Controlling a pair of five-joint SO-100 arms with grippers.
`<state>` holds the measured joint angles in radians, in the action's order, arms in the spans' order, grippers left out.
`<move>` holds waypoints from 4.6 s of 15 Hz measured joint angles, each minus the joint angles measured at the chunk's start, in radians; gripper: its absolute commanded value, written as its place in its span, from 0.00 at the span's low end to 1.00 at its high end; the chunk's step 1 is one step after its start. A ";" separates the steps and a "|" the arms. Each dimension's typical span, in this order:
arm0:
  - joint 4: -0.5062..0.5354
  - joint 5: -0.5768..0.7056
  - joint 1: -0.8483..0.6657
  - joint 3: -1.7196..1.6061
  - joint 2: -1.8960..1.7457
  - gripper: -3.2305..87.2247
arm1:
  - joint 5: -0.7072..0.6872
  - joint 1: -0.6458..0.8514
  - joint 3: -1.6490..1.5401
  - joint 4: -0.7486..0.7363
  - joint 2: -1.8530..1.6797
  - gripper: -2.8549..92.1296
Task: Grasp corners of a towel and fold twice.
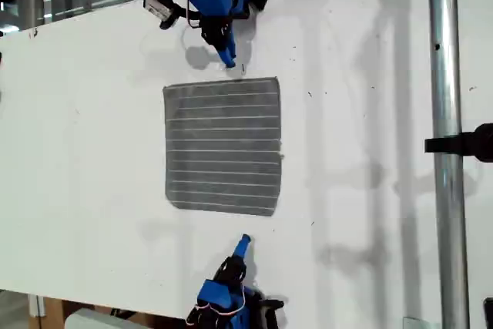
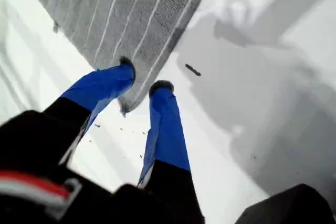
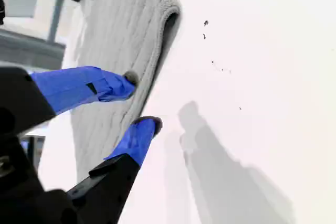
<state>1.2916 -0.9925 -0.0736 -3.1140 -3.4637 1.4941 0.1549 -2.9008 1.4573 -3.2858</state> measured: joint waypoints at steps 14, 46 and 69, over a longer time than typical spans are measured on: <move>0.000 -0.428 -0.264 -0.005 -0.003 0.01 | -0.112 -0.064 0.364 -0.160 0.474 0.03; -0.023 -0.502 -0.129 0.160 0.057 0.09 | -0.503 -0.319 0.936 -0.318 1.847 0.03; -0.141 -0.147 0.126 1.448 2.161 0.17 | -0.512 -0.319 0.942 -0.316 1.855 0.03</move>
<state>1.1505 -1.1397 0.0522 -1.6659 -1.3023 0.9817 -0.1641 -1.9589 1.1413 -1.4312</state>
